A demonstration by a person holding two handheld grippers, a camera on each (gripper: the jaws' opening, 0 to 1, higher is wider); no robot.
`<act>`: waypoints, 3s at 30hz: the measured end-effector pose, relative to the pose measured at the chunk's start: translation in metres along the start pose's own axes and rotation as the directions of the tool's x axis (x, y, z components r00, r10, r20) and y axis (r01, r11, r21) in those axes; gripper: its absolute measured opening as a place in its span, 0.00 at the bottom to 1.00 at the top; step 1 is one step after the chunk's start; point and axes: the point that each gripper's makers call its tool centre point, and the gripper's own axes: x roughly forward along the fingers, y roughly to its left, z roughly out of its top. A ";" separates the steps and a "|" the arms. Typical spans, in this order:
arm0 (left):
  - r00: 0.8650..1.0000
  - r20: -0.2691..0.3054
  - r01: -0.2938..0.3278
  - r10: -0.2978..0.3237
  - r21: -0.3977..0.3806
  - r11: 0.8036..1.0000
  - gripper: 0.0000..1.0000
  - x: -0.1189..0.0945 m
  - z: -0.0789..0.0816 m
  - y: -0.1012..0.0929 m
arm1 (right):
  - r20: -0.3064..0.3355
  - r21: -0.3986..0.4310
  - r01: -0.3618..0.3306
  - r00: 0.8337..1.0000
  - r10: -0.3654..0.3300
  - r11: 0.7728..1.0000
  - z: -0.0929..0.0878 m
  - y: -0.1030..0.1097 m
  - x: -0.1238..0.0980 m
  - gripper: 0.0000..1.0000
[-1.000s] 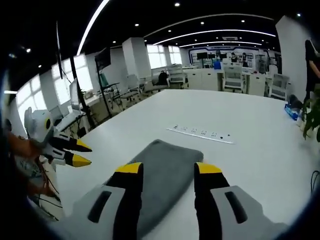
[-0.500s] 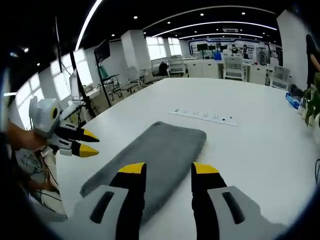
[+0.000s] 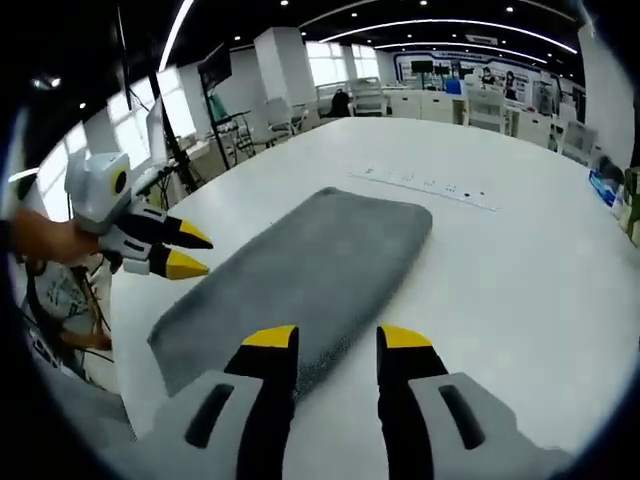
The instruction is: Fold the towel on the table until its edges align and the towel forms a compact rectangular stack.
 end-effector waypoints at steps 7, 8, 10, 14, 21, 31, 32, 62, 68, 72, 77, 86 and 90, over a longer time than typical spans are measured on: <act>0.999 -0.032 0.017 -0.017 0.004 1.000 0.22 0.008 -0.010 -0.001 | -0.055 -0.019 -0.038 0.998 0.037 0.999 -0.015 0.012 0.008 0.29; 0.999 -0.037 0.036 -0.036 0.007 0.999 0.21 0.010 -0.012 -0.004 | -0.063 -0.024 -0.043 0.997 0.042 0.999 -0.017 0.016 0.010 0.29; 0.998 -0.049 0.048 -0.048 0.010 0.999 0.21 0.012 -0.014 -0.007 | -0.069 -0.027 -0.050 0.996 0.048 0.998 -0.019 0.017 0.012 0.28; 0.993 -0.094 0.072 -0.064 0.080 0.994 0.15 0.016 -0.025 -0.010 | -0.100 -0.051 -0.071 0.993 0.066 0.996 -0.028 0.021 0.018 0.30; 0.993 -0.102 0.066 -0.053 0.134 0.989 0.13 0.019 -0.031 -0.013 | -0.149 -0.151 -0.084 0.987 0.062 0.985 -0.043 0.023 0.020 0.28; 0.989 -0.118 0.092 -0.086 0.043 0.995 0.07 0.022 -0.032 -0.018 | -0.175 -0.227 -0.082 0.984 0.042 0.970 -0.046 0.024 0.019 0.22; 0.989 -0.118 0.093 -0.088 0.035 0.995 0.07 0.022 -0.032 -0.020 | -0.182 -0.241 -0.086 0.982 0.042 0.967 -0.047 0.024 0.017 0.22; 0.987 -0.125 0.104 -0.103 -0.003 0.995 0.07 0.043 -0.008 -0.100 | -0.224 -0.265 -0.094 0.974 0.033 0.960 -0.084 -0.029 -0.037 0.21; 0.985 -0.141 0.105 -0.102 0.012 0.994 0.07 0.053 0.001 -0.113 | -0.218 -0.264 -0.102 0.975 0.043 0.959 -0.088 -0.043 -0.047 0.21; 0.985 -0.141 0.106 -0.102 0.015 0.994 0.07 0.059 0.006 -0.120 | -0.210 -0.254 -0.098 0.977 0.044 0.962 -0.092 -0.051 -0.054 0.21; 0.985 -0.134 0.112 -0.109 0.012 0.994 0.07 0.064 0.012 -0.135 | -0.205 -0.245 -0.096 0.978 0.045 0.965 -0.096 -0.064 -0.062 0.21; 0.985 -0.128 0.116 -0.114 0.008 0.993 0.07 0.071 0.021 -0.155 | -0.206 -0.247 -0.083 0.978 0.032 0.966 -0.104 -0.080 -0.078 0.21; 0.985 -0.126 0.122 -0.119 0.012 0.992 0.07 0.073 0.022 -0.161 | -0.212 -0.253 -0.079 0.977 0.025 0.964 -0.106 -0.085 -0.081 0.21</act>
